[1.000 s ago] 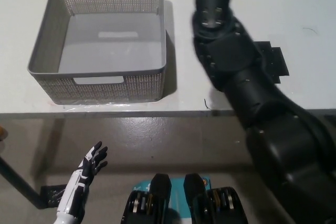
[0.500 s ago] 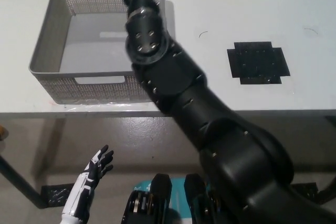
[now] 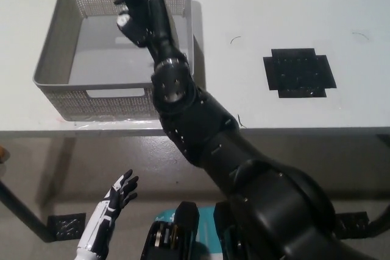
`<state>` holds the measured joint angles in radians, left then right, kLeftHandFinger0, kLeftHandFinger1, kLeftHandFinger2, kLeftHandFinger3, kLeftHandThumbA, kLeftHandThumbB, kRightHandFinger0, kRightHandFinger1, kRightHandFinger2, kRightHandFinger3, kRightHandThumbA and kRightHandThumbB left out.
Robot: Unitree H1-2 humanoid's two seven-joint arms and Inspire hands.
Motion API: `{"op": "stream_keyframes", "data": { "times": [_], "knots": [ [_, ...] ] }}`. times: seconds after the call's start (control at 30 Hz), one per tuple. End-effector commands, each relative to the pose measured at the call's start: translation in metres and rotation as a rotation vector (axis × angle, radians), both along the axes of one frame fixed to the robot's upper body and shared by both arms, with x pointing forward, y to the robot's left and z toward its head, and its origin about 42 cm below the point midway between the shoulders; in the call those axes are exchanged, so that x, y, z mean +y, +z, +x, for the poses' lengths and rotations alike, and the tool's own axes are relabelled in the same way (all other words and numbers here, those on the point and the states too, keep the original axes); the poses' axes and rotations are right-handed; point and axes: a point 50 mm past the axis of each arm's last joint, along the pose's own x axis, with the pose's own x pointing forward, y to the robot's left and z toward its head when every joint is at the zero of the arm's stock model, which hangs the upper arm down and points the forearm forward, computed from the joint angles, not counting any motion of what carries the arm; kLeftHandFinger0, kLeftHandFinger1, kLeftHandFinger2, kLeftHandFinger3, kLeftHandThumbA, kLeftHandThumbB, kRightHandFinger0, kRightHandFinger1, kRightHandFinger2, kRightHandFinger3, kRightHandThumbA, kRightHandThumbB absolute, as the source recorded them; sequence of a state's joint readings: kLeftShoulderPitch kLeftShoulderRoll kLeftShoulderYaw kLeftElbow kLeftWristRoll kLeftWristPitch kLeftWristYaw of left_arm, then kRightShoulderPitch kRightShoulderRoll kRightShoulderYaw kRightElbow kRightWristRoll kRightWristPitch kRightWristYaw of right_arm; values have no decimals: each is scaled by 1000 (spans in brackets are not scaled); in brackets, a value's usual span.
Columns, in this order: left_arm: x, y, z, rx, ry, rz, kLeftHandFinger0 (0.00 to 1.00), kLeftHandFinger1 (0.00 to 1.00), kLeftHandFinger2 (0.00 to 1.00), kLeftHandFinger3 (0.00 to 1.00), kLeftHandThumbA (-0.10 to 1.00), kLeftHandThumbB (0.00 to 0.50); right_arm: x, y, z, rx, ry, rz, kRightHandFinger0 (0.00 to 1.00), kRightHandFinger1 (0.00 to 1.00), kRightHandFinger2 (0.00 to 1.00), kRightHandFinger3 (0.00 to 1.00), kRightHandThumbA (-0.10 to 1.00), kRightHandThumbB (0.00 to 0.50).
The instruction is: Use the right hand to pick up a electric screw driver and put it into a container on the left side
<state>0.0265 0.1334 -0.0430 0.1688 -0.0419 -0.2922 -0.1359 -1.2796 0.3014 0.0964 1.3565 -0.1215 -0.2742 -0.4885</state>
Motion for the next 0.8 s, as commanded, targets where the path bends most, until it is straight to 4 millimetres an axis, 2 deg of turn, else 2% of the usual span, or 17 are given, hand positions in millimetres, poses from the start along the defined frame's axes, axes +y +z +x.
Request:
{"op": "stream_keyframes", "data": {
  "times": [0.0, 0.07, 0.1, 0.13, 0.2, 0.3, 0.33, 0.37, 0.4, 0.43, 0.47, 0.5, 0.53, 0.57, 0.6, 0.67, 0.77],
  "knots": [
    [0, 7, 0, -49, -40, 37, 1000, 1000, 1000, 1000, 1000, 156, 1, 18, 4, -77, 42, 25, 0, 231, 640, 304, -100, 128],
    [-1, 8, 1, -51, -44, 41, 1000, 1000, 1000, 1000, 1000, 156, -4, 12, 5, -74, 25, -2, 0, 172, 583, 326, -100, 124],
    [-2, 8, 2, -53, -46, 41, 1000, 1000, 1000, 1000, 1000, 157, -7, 9, 5, -78, 19, -19, 0, 117, 548, 291, -100, 132],
    [-2, 8, 4, -54, -46, 42, 1000, 1000, 1000, 1000, 1000, 164, -9, 7, 6, -56, 19, -10, 0, 104, 548, 309, -100, 130],
    [-2, 9, 5, -57, -50, 45, 1000, 1000, 1000, 1000, 1000, 165, -12, 7, 8, -53, 16, -9, 0, 117, 575, 310, -100, 129],
    [-2, 11, 8, -62, -61, 47, 1000, 1000, 1000, 1000, 1000, 159, -16, 6, 10, -48, 21, -11, 0, 172, 666, 452, -100, 128],
    [-2, 11, 8, -67, -64, 53, 1000, 1000, 1000, 1000, 1000, 159, -17, 6, 10, -55, 21, -12, 0, 172, 664, 455, -100, 128],
    [-2, 12, 9, -68, -66, 55, 1000, 1000, 1000, 1000, 1000, 163, -18, 7, 11, -61, 19, -11, 2, 242, 718, 513, -100, 142],
    [-3, 13, 9, -69, -68, 54, 1000, 1000, 1000, 1000, 1000, 160, -20, 8, 12, -68, 21, -7, 80, 348, 795, 580, -86, 151],
    [-3, 13, 10, -70, -69, 54, 1000, 1000, 1000, 1000, 1000, 167, -21, 9, 12, -69, 39, 15, 229, 514, 885, 674, 27, 165],
    [-4, 13, 10, -71, -71, 54, 1000, 1000, 1000, 1000, 1000, 162, -22, 11, 14, -70, 66, 34, 342, 592, 904, 722, 151, 187],
    [-4, 13, 10, -72, -73, 53, 1000, 1000, 1000, 1000, 1000, 156, -23, 12, 14, -81, 82, 33, 502, 702, 939, 842, 280, 230],
    [-4, 13, 10, -72, -77, 50, 1000, 1000, 1000, 1000, 1000, 155, -25, 14, 15, -98, 103, 27, 698, 886, 1000, 990, 397, 303],
    [-4, 14, 10, -70, -79, 47, 1000, 1000, 1000, 1000, 1000, 155, -25, 15, 15, -102, 117, 30, 749, 911, 1000, 1000, 436, 305],
    [-4, 14, 11, -72, -83, 49, 1000, 1000, 1000, 1000, 1000, 147, -26, 16, 17, -99, 143, 19, 985, 1000, 1000, 1000, 595, 382],
    [-4, 14, 11, -72, -81, 52, 1000, 1000, 1000, 1000, 1000, 145, -28, 19, 19, -93, 181, 6, 1000, 1000, 1000, 1000, 736, 479],
    [-4, 14, 12, -76, -86, 54, 1000, 1000, 1000, 1000, 1000, 132, -29, 25, 21, -124, 185, -37, 1000, 1000, 1000, 1000, 860, 500]
  ]
}}
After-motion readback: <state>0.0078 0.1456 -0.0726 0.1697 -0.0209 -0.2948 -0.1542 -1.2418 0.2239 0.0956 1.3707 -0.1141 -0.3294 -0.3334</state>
